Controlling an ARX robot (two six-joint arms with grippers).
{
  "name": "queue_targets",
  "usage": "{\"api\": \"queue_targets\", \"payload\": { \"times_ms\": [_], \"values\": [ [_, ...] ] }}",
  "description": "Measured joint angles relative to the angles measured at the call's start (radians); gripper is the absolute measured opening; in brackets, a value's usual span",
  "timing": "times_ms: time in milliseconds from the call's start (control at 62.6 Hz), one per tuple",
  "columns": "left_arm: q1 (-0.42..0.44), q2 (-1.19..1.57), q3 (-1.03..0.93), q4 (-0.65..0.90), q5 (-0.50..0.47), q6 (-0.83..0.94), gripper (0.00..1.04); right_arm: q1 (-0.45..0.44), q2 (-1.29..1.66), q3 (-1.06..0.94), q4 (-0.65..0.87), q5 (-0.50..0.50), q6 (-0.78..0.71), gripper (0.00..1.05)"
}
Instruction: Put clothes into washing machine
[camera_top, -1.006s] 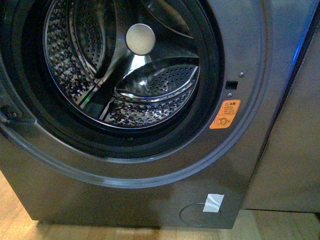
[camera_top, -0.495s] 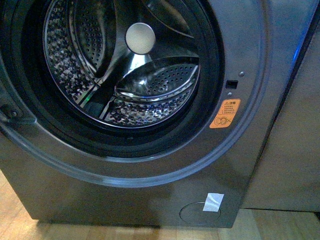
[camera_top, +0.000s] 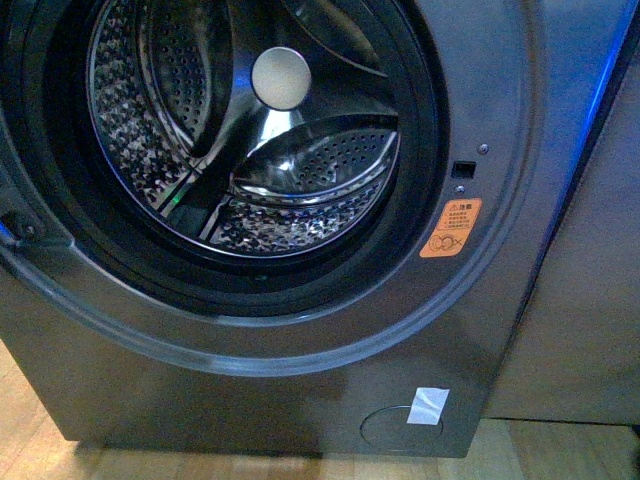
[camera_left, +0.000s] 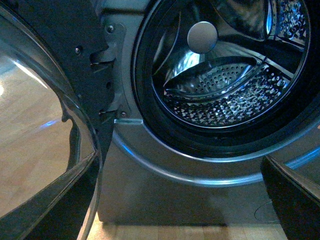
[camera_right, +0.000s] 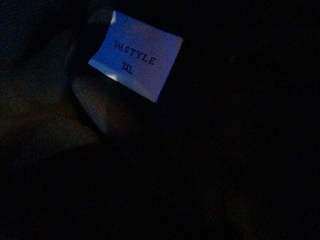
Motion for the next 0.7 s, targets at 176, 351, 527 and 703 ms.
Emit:
{"api": "queue_targets", "payload": {
  "times_ms": [176, 351, 527, 703],
  "values": [
    [0.0, 0.0, 0.0, 0.0, 0.0, 0.0, 0.98, -0.056, -0.187, -0.096, 0.053, -0.085, 0.016, 0.15],
    [0.0, 0.0, 0.0, 0.0, 0.0, 0.0, 0.98, -0.099, -0.4, -0.188, 0.101, -0.192, 0.084, 0.14],
    [0.0, 0.0, 0.0, 0.0, 0.0, 0.0, 0.98, -0.132, -0.638, -0.214, 0.13, -0.294, 0.183, 0.14],
    [0.0, 0.0, 0.0, 0.0, 0.0, 0.0, 0.98, -0.144, -0.828, -0.201, 0.14, -0.371, 0.275, 0.14]
  ]
}}
